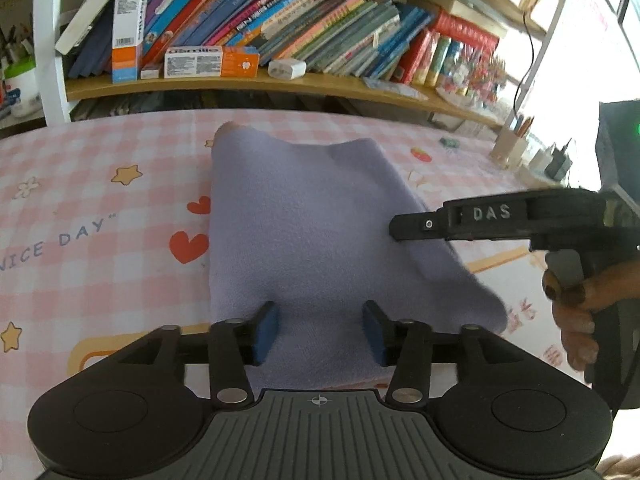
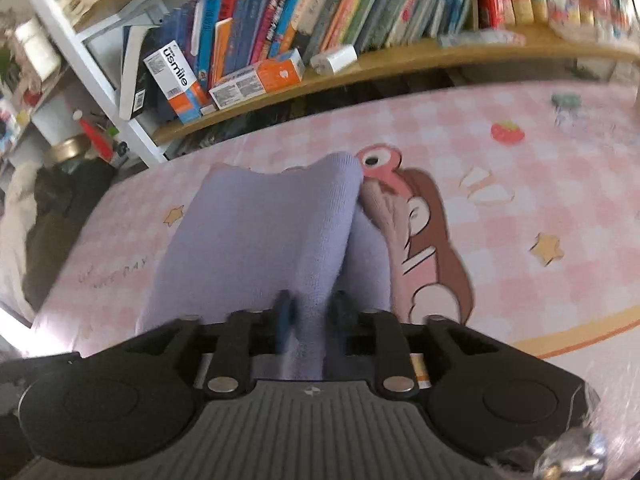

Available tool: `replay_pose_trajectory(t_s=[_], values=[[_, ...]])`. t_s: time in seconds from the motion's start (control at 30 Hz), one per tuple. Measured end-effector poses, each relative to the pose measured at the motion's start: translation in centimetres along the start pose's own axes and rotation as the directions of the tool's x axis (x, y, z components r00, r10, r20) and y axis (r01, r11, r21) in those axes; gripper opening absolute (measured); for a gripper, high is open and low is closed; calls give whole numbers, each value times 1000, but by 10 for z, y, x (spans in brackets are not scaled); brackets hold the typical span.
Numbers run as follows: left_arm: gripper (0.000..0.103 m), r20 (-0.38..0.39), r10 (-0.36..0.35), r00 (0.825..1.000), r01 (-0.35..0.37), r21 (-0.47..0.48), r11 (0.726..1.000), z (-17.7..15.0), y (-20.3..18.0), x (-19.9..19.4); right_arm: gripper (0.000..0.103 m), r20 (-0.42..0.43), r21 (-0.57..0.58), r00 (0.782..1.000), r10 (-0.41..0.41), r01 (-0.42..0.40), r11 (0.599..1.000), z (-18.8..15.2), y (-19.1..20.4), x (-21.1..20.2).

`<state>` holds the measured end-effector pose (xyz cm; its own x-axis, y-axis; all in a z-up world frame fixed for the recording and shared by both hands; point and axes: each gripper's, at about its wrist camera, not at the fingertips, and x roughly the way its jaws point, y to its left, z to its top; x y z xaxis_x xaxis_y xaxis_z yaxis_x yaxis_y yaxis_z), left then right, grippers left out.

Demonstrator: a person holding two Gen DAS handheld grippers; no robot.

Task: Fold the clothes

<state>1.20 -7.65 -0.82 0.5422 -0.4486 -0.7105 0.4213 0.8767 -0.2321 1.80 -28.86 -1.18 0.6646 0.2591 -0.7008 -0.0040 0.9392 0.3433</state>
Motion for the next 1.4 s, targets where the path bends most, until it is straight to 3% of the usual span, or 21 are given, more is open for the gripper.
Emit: replay_pose_trajectory(t_s=[0.03,0.1,0.13,0.33,0.47,0.67,0.77,0.9,1.03,1.1,1.23,1.3,1.4], values=[[60,14,4,1000,-4,-5,1000,1,-1,-3,46,18,-14,1000,1,0,1000,-1,2,-7],[81,51,32,998,-32,-3,999,1,-3,-11,57,43,-23,999,7,-7,1000,-2,1,-18],[84,66,47,997,-47,-3,999,2,-4,-14,63,49,-21,999,7,-6,1000,-4,1,-23],[90,111,110,988,-108,-24,994,8,-2,-25,82,46,12,998,-41,40,999,-15,-5,-40],[96,93,149,985,-146,-38,989,11,4,-22,87,3,52,999,-52,52,997,-22,-16,-38],[95,18,57,998,-53,-165,985,16,30,-3,88,-86,182,996,39,-22,983,-27,-33,-22],[94,-22,10,1000,-16,-258,966,18,46,10,82,-123,242,989,85,-53,969,-28,-40,-13],[89,-63,-33,997,10,-331,943,18,63,28,65,-156,267,980,123,-78,961,-24,-39,-1],[85,-70,-91,993,57,-387,920,18,69,37,63,-157,281,978,135,-86,956,-20,-37,7],[74,-70,-111,991,75,-393,917,19,67,41,59,-157,275,979,130,-83,958,-18,-36,10],[65,-71,-100,992,67,-375,925,23,59,43,43,-145,238,983,108,-72,969,-16,-32,10],[56,-67,-76,995,48,-351,935,24,53,38,33,-118,164,990,82,-62,985,-14,-22,4],[52,-45,-17,999,5,-251,968,28,35,26,27,-47,1,997,54,-54,999,-13,-1,-11]])
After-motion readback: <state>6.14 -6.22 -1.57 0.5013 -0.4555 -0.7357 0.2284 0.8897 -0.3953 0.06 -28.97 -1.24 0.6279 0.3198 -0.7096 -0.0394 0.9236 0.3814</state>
